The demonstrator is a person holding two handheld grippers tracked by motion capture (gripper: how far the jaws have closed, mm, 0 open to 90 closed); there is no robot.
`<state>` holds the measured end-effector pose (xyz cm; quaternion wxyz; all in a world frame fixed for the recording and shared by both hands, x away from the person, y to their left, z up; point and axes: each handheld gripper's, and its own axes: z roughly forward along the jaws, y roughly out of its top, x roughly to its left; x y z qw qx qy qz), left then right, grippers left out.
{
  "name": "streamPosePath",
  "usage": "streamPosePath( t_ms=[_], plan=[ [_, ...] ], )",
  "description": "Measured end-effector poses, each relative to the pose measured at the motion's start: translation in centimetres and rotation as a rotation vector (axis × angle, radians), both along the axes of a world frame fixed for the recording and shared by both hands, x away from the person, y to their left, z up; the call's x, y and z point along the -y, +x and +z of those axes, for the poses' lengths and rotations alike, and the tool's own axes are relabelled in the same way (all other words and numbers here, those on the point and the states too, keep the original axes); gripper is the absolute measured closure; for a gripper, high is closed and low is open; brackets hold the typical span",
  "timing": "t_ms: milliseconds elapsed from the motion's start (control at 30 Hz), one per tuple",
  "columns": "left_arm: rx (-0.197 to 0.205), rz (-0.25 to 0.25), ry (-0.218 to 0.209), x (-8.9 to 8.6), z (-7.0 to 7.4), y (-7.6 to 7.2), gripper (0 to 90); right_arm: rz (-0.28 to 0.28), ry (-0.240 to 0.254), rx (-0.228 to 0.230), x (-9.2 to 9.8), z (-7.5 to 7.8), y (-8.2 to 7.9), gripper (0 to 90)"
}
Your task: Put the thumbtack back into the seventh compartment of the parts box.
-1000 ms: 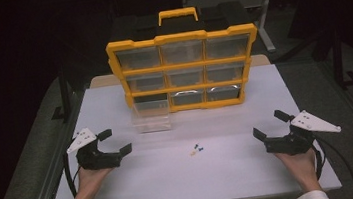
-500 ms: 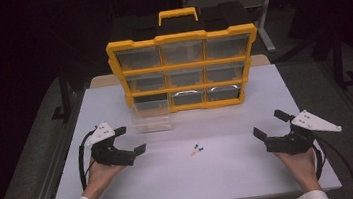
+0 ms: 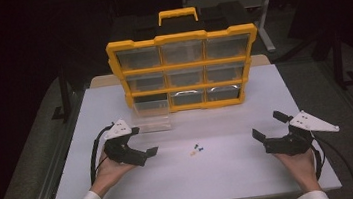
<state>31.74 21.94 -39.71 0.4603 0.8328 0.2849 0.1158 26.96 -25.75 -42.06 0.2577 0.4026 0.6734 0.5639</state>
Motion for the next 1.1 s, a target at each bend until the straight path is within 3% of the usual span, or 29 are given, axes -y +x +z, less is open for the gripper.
streamPosePath(
  t_ms=[500,667,1100],
  plan=[
    [-0.070,-0.105,0.107,3.5,-0.5,0.6,0.0,-0.014,-0.020,-0.008,0.1,0.0,0.0,0.0],
    [-0.108,-0.148,0.108,4.8,-0.9,0.9,0.0,-0.014,-0.020,-0.004,0.1,0.0,0.0,0.0],
    [-0.163,-0.213,0.169,7.8,-2.1,1.2,0.0,-0.006,0.002,0.000,0.2,0.0,0.0,0.0]
  ],
)
